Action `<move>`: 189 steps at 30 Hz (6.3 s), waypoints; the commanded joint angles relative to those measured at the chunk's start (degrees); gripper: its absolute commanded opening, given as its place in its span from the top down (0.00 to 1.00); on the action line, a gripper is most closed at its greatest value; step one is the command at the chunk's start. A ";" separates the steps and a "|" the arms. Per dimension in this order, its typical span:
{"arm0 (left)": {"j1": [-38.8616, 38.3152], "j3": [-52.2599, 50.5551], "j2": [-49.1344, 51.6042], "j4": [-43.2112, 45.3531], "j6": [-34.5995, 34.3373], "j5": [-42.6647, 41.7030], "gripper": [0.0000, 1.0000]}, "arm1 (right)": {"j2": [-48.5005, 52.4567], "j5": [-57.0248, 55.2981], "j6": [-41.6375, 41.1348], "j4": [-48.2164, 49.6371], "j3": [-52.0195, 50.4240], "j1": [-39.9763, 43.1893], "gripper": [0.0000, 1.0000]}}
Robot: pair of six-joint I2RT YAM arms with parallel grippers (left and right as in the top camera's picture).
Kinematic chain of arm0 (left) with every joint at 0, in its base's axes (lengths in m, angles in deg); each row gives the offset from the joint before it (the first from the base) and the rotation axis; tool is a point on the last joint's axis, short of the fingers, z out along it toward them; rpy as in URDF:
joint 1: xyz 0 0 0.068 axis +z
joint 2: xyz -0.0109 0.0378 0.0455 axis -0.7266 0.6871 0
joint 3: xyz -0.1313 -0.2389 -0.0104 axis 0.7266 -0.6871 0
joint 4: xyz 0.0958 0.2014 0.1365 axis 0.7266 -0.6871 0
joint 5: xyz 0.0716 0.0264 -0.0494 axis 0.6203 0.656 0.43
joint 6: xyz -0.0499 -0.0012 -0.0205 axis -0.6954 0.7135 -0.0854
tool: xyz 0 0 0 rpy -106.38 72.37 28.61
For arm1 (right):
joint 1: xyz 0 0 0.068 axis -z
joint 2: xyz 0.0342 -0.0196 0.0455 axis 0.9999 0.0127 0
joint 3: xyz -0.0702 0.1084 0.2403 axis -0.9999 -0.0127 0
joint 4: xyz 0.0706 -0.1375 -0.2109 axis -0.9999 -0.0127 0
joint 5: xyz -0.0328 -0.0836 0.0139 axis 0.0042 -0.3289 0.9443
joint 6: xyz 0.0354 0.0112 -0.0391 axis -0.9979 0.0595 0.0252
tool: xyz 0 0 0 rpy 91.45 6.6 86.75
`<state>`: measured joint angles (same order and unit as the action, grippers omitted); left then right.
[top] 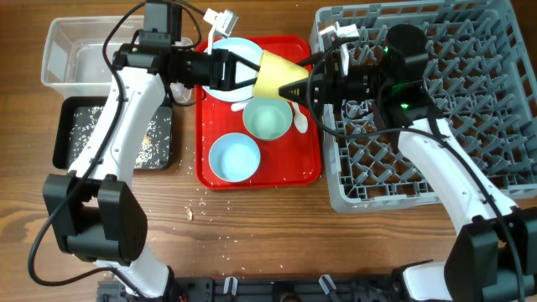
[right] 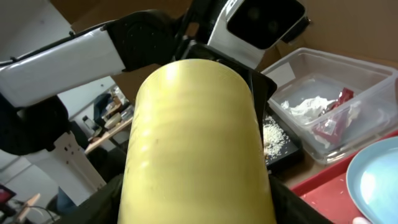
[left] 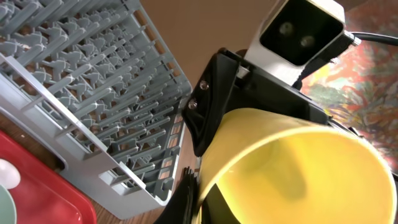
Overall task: Sort waste into correct bins and load items into the dishwasher rack
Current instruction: 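Pass the yellow cup from the left gripper to the right gripper, then lower the yellow cup into the dish rack with the right gripper and release, then grasp the light green bowl on the red tray with the right gripper, then place the green bowl upright in the back row of the rack, then grasp the light blue bowl with the right gripper and carry it to the rack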
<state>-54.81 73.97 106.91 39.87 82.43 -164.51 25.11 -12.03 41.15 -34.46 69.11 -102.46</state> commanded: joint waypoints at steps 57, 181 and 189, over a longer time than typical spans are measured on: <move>5.14 0.26 -0.50 -0.90 0.02 50.03 0.53 | 16.04 -61.11 10.93 -90.53 40.52 0.09 0.25; 16.00 0.26 -0.74 -2.23 -4.31 59.01 0.00 | 37.75 -60.70 45.24 -73.24 36.63 -23.15 0.66; 16.00 0.26 -0.74 -2.23 -4.31 59.01 0.00 | 33.05 -65.44 33.57 -79.87 42.14 -18.95 0.96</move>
<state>-39.03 73.97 106.91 37.49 77.64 -105.78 61.70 -75.55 78.74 -113.64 107.86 -123.25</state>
